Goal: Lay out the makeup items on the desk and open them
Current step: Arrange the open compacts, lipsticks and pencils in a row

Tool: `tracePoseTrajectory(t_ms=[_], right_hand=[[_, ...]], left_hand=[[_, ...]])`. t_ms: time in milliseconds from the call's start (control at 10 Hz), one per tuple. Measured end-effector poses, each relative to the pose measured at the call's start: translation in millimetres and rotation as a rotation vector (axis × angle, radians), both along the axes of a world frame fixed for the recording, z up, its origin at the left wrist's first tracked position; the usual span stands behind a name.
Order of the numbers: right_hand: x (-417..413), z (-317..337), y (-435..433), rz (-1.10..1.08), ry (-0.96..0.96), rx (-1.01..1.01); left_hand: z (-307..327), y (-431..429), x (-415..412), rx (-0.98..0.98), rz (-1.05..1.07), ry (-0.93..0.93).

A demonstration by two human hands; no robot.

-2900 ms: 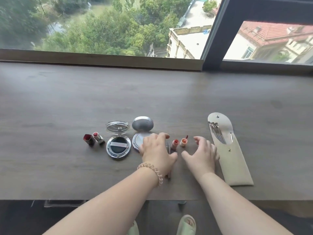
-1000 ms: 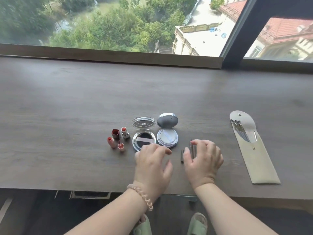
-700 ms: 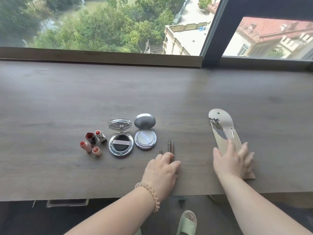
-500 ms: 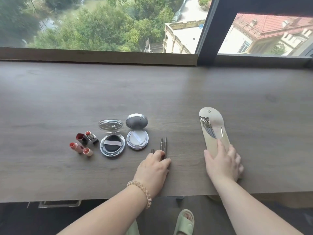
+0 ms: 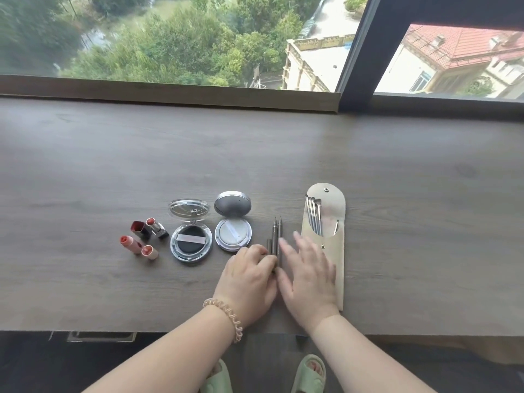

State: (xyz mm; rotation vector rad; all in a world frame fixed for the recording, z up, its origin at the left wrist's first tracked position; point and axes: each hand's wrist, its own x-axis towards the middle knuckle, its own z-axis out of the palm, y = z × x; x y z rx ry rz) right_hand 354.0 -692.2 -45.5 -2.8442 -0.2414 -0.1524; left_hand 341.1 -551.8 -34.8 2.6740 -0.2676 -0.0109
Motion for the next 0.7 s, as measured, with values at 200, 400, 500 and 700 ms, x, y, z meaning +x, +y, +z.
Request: tracePoseTrajectory(t_ms=[200,400,500,700], right_hand=[[-6.6,-4.1,11.7,0.168,0.086,-0.196],[-4.2,0.3,4.9,0.097,0.096,-0.19],[-4.5,4.9,1.1,0.045,0.113,-0.194],[0.1,26.3,-2.4,-0.068,0.043,-0.061]], left_hand=[[-3.0,8.5,-12.8,0.193,-0.046,0.029],[2.3,3.4,-2.2,0.231,-0.094,0.08],[5.7,8.4,-2.8,0.268,-0.087,0.054],[23.0,34.3,-1.1,0.255,-0.058,-0.052]])
